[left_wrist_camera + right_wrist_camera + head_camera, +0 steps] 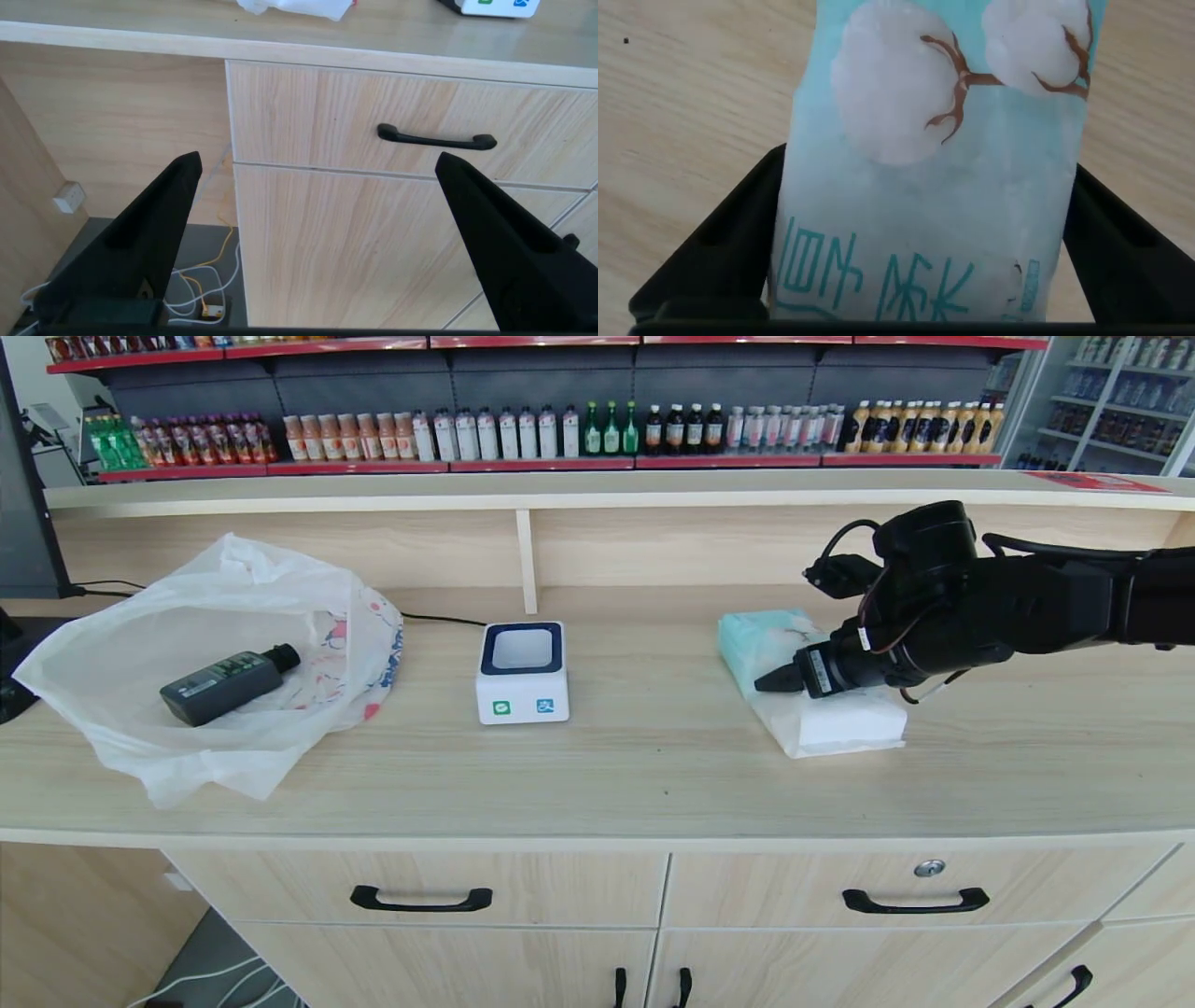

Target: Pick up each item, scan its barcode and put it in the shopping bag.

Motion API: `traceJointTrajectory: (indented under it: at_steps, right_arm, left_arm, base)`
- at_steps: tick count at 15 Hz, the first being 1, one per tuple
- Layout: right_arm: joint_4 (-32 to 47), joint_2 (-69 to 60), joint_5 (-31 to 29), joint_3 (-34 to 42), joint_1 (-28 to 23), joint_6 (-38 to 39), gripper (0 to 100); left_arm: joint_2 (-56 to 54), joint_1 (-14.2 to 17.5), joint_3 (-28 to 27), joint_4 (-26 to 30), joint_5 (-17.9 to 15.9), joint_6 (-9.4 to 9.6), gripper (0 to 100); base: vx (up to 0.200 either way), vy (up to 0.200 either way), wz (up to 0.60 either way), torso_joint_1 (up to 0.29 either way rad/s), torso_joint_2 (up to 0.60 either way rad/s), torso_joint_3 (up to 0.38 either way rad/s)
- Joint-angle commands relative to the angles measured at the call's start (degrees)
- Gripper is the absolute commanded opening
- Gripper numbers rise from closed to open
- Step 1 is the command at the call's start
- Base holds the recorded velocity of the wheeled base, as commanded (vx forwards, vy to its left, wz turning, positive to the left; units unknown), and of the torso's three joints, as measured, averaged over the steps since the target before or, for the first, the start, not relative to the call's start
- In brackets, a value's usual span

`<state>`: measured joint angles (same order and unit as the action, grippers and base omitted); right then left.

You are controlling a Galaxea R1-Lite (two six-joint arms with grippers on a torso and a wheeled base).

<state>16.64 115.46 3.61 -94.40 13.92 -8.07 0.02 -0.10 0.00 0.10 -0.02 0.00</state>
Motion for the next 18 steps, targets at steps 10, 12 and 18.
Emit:
traceJointTrajectory:
  at_steps: [10,12,18]
  right_arm:
    - [1.20,-0.76,1.49,-3.59,-1.35,0.42,0]
    - [0.85,-3.48,3.33,-2.80,-1.70,0.69,0]
    - [0.32,-24.75,8.34,12.14,-0.91,4.38,0]
  left_arm:
    - [-0.02,0.01,0.00,-0.01,0.02,0.00,100]
    - [-0.02,0.01,0.00,-0.01,0.02,0.00,100]
    - [-0.02,0.01,0.00,-0.01,0.02,0.00,100]
  base:
    - [0.000,0.000,0.00,0.000,0.00,0.000]
    - [0.000,0.000,0.00,0.000,0.00,0.000]
    - [0.000,0.000,0.00,0.000,0.00,0.000]
